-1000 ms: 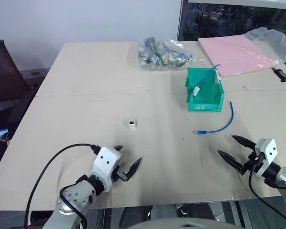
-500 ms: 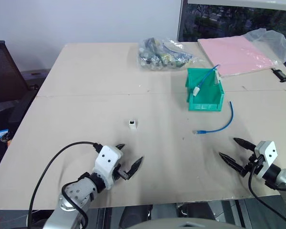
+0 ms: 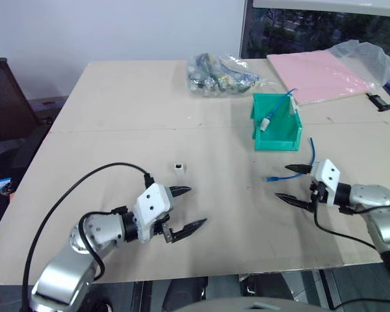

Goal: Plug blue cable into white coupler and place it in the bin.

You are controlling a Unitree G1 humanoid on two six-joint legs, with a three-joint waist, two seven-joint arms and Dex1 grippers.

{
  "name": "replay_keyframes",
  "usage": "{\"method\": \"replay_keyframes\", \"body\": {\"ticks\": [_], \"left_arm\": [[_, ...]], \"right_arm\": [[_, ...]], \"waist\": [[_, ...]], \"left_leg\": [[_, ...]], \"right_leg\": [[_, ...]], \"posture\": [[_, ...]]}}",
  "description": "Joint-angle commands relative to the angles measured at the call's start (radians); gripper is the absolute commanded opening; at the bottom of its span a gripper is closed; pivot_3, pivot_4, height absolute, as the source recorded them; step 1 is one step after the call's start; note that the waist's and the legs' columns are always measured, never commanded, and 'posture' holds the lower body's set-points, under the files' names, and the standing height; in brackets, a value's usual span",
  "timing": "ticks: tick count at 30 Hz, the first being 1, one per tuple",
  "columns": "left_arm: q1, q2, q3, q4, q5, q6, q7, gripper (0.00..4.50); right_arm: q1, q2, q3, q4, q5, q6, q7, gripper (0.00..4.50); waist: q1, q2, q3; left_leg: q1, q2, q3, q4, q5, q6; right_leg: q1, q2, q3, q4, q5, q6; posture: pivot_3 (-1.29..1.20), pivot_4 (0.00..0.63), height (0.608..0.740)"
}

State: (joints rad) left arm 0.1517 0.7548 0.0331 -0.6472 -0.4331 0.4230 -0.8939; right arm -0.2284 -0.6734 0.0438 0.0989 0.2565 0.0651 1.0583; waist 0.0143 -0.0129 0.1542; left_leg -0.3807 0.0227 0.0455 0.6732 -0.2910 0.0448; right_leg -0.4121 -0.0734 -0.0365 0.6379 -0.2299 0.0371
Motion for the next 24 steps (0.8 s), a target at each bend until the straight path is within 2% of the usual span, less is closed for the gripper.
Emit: {"method": "replay_keyframes", "body": {"ticks": [1,6,7,10,17,18,24], "left_arm": [[-0.050,0.051,0.039,-0.026,-0.088,0.039,-0.066,4.48],[-0.078,0.083,0.058,-0.012,-0.110,0.043,-0.086,4.48],[-0.079,0.089,0.060,-0.010,-0.113,0.044,-0.094,4.50],[-0.081,0.099,0.063,0.000,-0.112,0.040,-0.110,4.50],[-0.097,0.098,0.056,0.024,-0.104,0.034,-0.118,4.50],[-0.103,0.095,0.057,0.027,-0.107,0.036,-0.116,4.50],[-0.142,0.092,0.031,0.046,-0.106,0.044,-0.121,4.50]], "right_arm": [[-0.079,-0.013,0.039,0.074,-0.019,0.001,0.076,4.50],[-0.175,-0.006,0.063,0.158,0.002,0.040,0.161,4.50],[-0.180,-0.008,0.069,0.161,0.002,0.040,0.178,4.11],[-0.192,-0.009,0.073,0.171,-0.009,0.040,0.197,3.32],[-0.202,-0.009,0.098,0.183,-0.054,-0.019,0.213,0.22],[-0.202,-0.007,0.101,0.178,-0.058,-0.022,0.212,0.10],[-0.214,0.044,0.152,0.044,-0.046,0.055,0.203,0.10]], "waist": [[0.001,0.000,0.000],[-0.002,0.001,0.001],[-0.002,0.000,0.001],[-0.002,0.000,0.001],[-0.002,0.001,0.001],[-0.002,0.001,0.001],[-0.006,0.001,0.001]], "left_leg": [[0.000,0.000,0.000,0.000,0.000,0.000],[-0.002,0.000,0.000,0.000,0.000,0.000],[-0.002,0.000,0.000,0.000,0.000,0.000],[-0.002,0.000,0.000,0.000,0.000,0.000],[-0.001,0.000,0.000,0.001,0.000,0.000],[-0.001,0.000,0.001,0.001,0.000,0.000],[0.000,0.000,0.001,0.002,0.000,0.000]], "right_leg": [[0.000,0.000,0.000,0.000,0.001,0.001],[0.000,0.000,0.001,-0.003,0.002,0.005],[0.000,0.000,0.001,-0.003,0.002,0.005],[0.000,0.000,0.001,-0.004,0.002,0.005],[0.000,0.000,0.001,-0.002,0.002,0.005],[0.000,0.000,0.002,-0.001,0.002,0.005],[0.000,0.001,0.003,0.002,0.002,0.005]], "posture": [[0.00,0.150,0.740],[0.00,0.150,0.740],[0.00,0.150,0.740],[0.00,0.150,0.740],[0.00,0.150,0.740],[0.00,0.150,0.740],[0.00,0.150,0.740]]}}
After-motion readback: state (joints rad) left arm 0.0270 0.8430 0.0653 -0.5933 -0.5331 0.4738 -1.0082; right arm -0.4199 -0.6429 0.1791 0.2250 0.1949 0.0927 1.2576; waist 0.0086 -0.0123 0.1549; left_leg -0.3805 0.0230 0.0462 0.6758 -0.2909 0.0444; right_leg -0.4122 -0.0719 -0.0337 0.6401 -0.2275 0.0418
